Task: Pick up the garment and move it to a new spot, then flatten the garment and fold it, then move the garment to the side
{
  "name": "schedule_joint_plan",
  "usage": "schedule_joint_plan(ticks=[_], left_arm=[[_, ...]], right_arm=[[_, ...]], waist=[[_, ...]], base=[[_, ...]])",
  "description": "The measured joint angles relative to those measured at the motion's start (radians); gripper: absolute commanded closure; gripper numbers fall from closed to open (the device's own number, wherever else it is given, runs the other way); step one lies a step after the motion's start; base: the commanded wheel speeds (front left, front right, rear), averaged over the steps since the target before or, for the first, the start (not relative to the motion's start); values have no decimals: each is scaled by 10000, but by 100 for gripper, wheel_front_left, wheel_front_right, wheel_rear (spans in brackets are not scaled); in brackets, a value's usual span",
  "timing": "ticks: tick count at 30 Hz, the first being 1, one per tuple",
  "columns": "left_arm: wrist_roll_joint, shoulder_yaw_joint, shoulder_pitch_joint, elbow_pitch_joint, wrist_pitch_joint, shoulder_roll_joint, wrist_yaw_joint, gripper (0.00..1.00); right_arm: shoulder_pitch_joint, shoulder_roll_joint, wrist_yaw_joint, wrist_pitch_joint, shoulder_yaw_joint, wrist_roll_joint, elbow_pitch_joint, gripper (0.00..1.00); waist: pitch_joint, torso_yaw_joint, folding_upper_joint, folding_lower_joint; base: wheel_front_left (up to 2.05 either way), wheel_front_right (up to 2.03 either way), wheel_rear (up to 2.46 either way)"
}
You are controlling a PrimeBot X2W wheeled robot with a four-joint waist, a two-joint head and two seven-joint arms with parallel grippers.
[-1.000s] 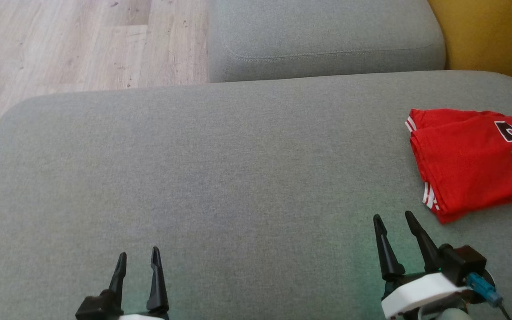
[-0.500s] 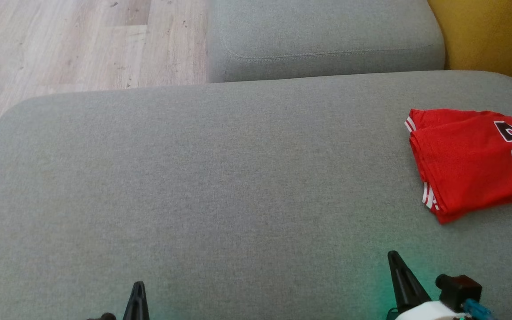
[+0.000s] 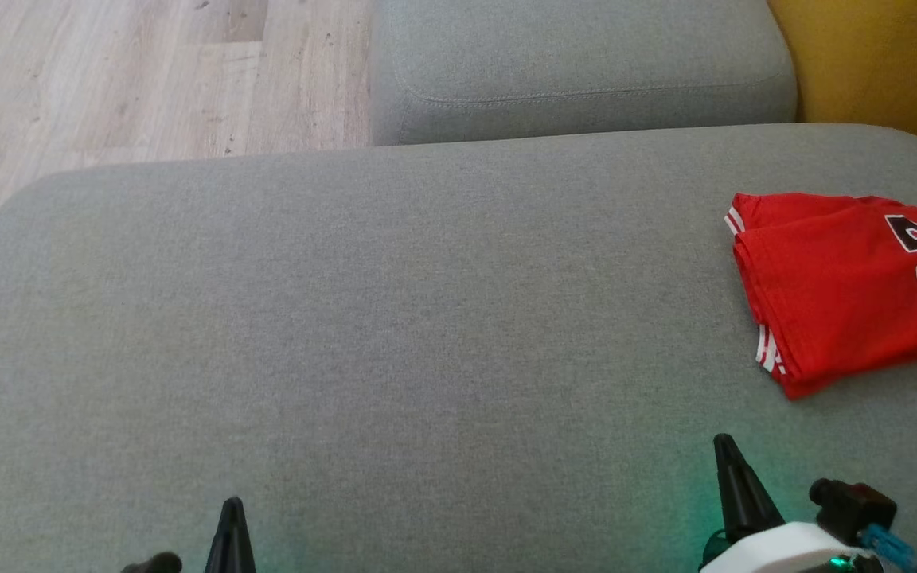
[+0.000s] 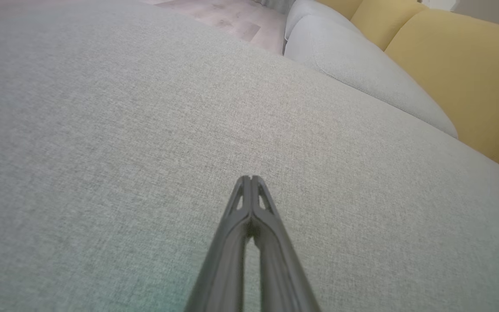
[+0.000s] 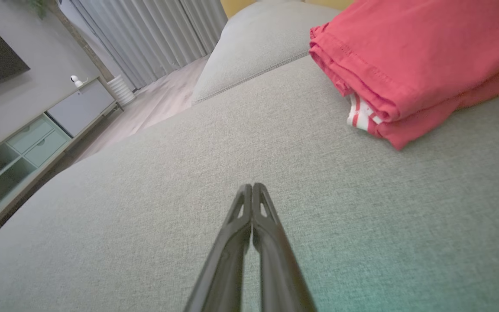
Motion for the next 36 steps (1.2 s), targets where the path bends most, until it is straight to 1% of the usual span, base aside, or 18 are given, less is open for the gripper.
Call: schedule_joint_plan(ticks=[36], left_arm=[[-3421,984,-612,-326,1051,-117,-652,100]], right_arm=[[-448,-52,0,802,-646,4157,-408,100]], waist=[[110,-41,0,0]], base=[[0,0,0]])
